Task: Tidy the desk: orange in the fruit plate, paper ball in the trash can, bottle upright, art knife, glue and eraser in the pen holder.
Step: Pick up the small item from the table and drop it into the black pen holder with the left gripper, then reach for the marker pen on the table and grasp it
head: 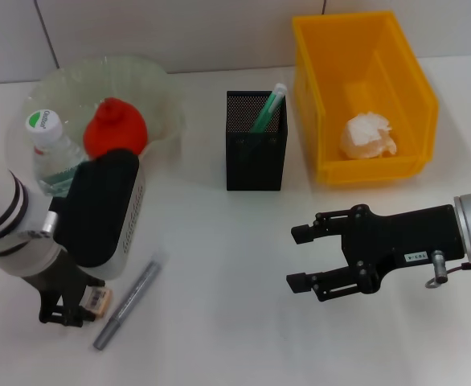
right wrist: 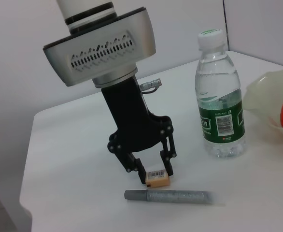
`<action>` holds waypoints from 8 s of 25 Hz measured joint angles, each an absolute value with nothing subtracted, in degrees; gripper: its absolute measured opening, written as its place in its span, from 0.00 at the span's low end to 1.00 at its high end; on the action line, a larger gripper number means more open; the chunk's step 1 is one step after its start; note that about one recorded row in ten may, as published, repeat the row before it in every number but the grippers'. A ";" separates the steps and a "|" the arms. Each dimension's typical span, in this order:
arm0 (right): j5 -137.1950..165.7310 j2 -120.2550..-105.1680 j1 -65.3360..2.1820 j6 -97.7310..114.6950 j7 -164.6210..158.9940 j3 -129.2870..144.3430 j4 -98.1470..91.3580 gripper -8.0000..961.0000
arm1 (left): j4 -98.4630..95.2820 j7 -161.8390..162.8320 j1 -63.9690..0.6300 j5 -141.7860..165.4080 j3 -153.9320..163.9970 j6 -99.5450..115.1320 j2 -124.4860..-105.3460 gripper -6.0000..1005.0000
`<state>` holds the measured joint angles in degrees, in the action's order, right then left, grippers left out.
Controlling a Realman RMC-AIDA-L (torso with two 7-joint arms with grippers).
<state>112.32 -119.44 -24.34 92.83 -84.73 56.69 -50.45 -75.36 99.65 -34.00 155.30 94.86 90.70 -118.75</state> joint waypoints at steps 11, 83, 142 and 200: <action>112.32 -119.35 -24.06 92.81 -84.52 56.26 -50.54 0.80 | -76.87 100.34 -35.11 151.41 92.13 91.62 -118.83 0.41; 110.68 -119.34 -21.10 92.95 -82.61 55.89 -50.96 0.80 | -66.42 100.38 -37.25 112.70 82.46 57.29 -118.86 0.46; 110.12 -119.22 -20.75 92.81 -82.44 55.90 -51.15 0.80 | -54.39 102.59 -42.42 112.08 96.76 35.79 -119.18 0.79; 110.83 -119.18 -15.81 102.88 -77.34 48.00 -55.54 0.80 | -113.17 148.86 -14.68 137.11 89.60 78.23 -118.56 0.78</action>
<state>110.83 -119.18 -15.81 102.88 -77.34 48.00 -55.54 -113.17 148.86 -14.68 137.11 89.60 78.23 -118.56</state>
